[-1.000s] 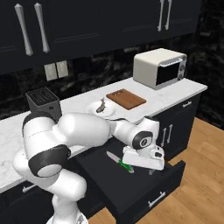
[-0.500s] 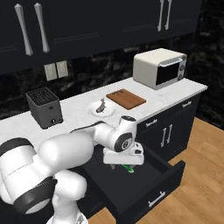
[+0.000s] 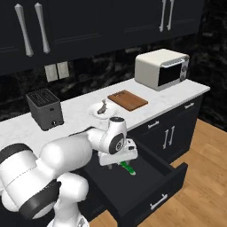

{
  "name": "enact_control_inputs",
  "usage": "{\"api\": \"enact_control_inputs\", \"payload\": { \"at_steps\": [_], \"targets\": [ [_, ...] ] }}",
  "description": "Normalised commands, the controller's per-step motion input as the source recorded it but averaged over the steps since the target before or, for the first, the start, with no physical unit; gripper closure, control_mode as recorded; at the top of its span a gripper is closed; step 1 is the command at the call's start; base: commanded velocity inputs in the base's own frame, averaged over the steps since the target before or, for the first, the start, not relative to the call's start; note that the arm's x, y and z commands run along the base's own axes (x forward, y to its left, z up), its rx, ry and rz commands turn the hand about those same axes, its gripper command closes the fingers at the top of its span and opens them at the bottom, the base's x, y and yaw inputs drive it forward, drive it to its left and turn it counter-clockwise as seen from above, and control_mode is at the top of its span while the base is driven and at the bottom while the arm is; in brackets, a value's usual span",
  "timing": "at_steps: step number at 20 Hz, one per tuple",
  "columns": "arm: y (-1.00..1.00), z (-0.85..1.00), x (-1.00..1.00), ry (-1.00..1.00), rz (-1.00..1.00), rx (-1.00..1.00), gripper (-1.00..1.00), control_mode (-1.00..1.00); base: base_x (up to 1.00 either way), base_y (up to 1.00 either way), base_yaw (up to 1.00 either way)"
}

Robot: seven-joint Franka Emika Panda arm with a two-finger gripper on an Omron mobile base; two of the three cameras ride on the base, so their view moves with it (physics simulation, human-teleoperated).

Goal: Pick up the knife from the drawer and place it on the cutting board. Then place the meat from the plate to the cutting board.

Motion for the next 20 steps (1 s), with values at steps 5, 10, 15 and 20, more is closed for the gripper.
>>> {"api": "enact_control_inputs", "payload": {
  "at_steps": [5,10,15,20],
  "targets": [
    [0.00,-0.13,0.64,0.00,0.09,0.02,-1.00,-1.00,0.00,0.00,0.00],
    [-0.15,-0.16,0.44,0.00,0.11,0.08,-1.00,-1.00,0.00,0.00,0.00],
    [-0.11,-0.25,0.39,0.00,0.10,0.06,-1.00,-1.00,0.00,0.00,0.00],
    [-0.02,-0.35,0.45,-0.04,0.01,0.00,-1.00,-1.00,0.00,0.00,0.00]
  ]
}}
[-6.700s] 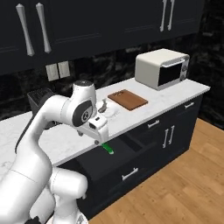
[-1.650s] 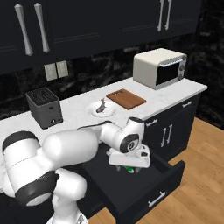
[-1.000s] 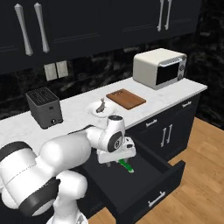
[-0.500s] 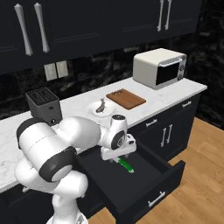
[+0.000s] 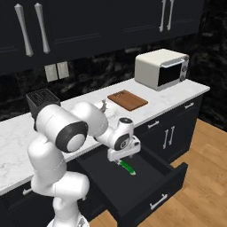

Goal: Pick up the knife from the drawer and place it on the cutting board. Then place the meat from the plate to the cutting board.

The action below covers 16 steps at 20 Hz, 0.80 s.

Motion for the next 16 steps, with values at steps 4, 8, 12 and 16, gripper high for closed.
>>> {"api": "enact_control_inputs", "payload": {
  "at_steps": [4,8,12,16],
  "targets": [
    [-0.04,-0.41,0.31,-0.01,0.00,0.00,-1.00,-1.00,0.00,0.00,0.00],
    [-0.03,-0.45,0.22,-0.01,0.00,0.00,-1.00,-1.00,0.00,0.00,0.00],
    [-0.10,-0.35,0.22,0.00,0.00,0.00,-1.00,-1.00,0.00,0.00,0.00],
    [-0.11,-0.31,0.11,0.00,0.00,0.00,-1.00,-1.00,0.00,0.00,0.00]
  ]
}}
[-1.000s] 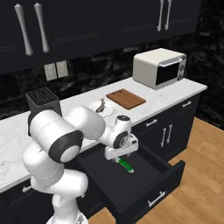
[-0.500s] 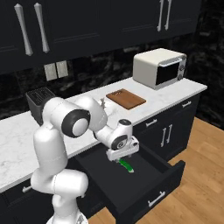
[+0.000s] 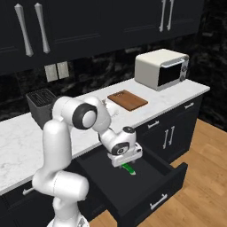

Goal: Pick up the knife from the drawer and place it on the cutting board. Then place the meat from the plate to the cutting board.

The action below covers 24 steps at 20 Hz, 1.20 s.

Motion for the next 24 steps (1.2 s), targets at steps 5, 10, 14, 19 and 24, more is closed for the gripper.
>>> {"api": "enact_control_inputs", "payload": {
  "at_steps": [5,10,14,19,24],
  "targets": [
    [-0.04,-0.40,0.20,0.00,0.00,0.00,-1.00,-1.00,0.00,0.00,0.00],
    [-0.10,-0.23,0.19,0.00,0.02,0.00,-1.00,-1.00,0.00,0.00,0.00],
    [-0.04,-0.29,0.04,0.00,0.03,0.00,-1.00,-1.00,0.00,0.00,0.00],
    [0.00,-0.30,0.00,0.00,0.02,0.00,1.00,-1.00,0.00,0.00,0.00],
    [0.00,-0.09,-0.15,-0.02,0.00,0.00,1.00,-1.00,0.00,0.00,0.00]
  ]
}}
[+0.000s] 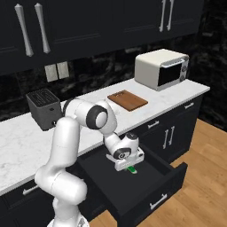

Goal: Pick up the knife from the drawer and place it on the cutting board. Then place the meat from the plate to the cutting board.

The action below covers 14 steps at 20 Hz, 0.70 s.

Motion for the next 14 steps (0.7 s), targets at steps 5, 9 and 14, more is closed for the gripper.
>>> {"api": "enact_control_inputs", "payload": {
  "at_steps": [5,9,14],
  "targets": [
    [0.00,0.00,-0.26,-0.04,0.00,0.00,1.00,-1.00,0.00,0.00,0.00],
    [-0.18,0.38,-0.58,-0.09,0.00,0.00,1.00,-1.00,0.00,0.00,0.00],
    [-0.40,0.97,-0.62,-0.07,0.00,0.00,1.00,-1.00,0.00,0.00,0.00]
  ]
}}
